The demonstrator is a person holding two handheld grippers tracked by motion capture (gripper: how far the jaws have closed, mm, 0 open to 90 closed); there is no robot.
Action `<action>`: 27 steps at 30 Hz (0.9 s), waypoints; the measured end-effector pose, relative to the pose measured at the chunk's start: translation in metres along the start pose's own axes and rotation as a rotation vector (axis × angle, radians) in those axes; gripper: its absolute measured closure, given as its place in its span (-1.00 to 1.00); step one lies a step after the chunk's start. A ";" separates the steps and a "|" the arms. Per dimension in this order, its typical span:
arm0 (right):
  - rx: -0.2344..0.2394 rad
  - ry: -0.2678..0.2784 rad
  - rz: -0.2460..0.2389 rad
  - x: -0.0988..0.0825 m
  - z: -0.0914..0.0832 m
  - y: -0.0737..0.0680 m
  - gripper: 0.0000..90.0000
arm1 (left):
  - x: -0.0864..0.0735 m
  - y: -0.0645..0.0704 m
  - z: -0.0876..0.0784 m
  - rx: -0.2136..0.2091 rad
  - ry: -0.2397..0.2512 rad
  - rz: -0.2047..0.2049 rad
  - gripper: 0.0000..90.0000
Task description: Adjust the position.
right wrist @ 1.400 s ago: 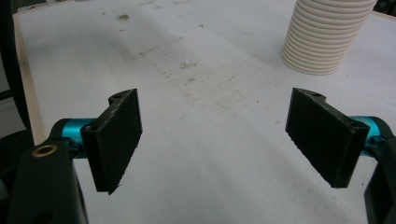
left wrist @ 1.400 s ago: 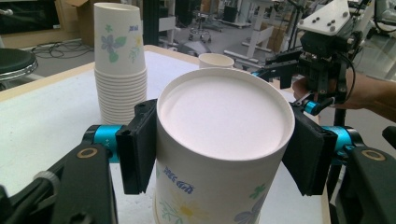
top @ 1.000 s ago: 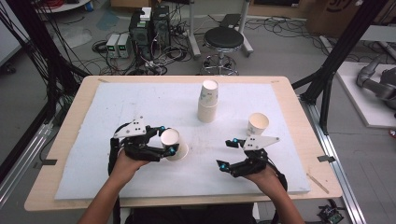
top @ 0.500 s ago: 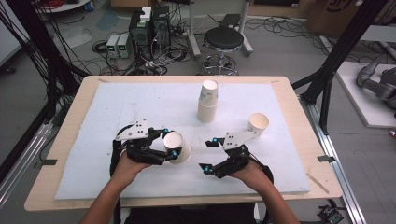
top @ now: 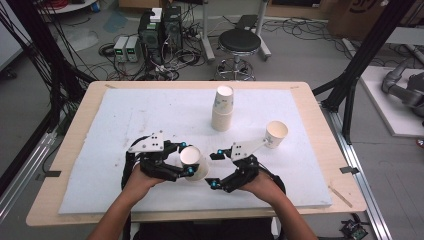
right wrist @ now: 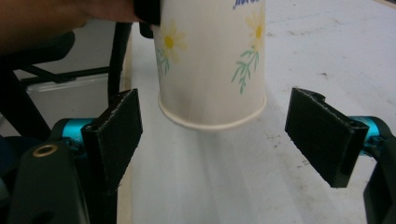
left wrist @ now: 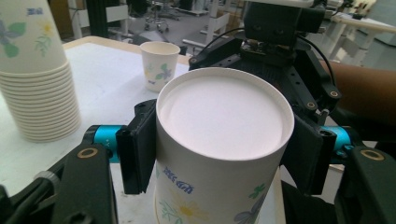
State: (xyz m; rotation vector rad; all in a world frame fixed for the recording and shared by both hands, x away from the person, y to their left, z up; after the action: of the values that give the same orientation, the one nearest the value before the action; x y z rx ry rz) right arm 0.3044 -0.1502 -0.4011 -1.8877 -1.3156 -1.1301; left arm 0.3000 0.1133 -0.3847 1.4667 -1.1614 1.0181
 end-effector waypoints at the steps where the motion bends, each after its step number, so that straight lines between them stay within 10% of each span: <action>1: 0.002 0.001 0.000 0.000 0.000 0.000 -0.57 | 0.000 0.000 0.001 -0.003 0.005 -0.005 -0.23; 27: 0.077 0.033 0.033 0.002 0.011 -0.001 -0.45 | 0.002 0.002 0.019 -0.094 0.052 -0.014 -0.22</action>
State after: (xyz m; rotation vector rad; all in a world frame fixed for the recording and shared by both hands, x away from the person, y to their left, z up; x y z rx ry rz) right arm 0.3074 -0.1401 -0.4047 -1.8213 -1.2865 -1.0740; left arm 0.2991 0.0939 -0.3858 1.3656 -1.1450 0.9729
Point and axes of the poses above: each handheld gripper's, and its own axes: z roughly forward along the jaws, x roughly out of its top, y roughly to its right, the point moved 1 cm from there along z, roughly forward along the jaws, and after that the axes turned 11 degrees about -x, right-handed, at the moved point
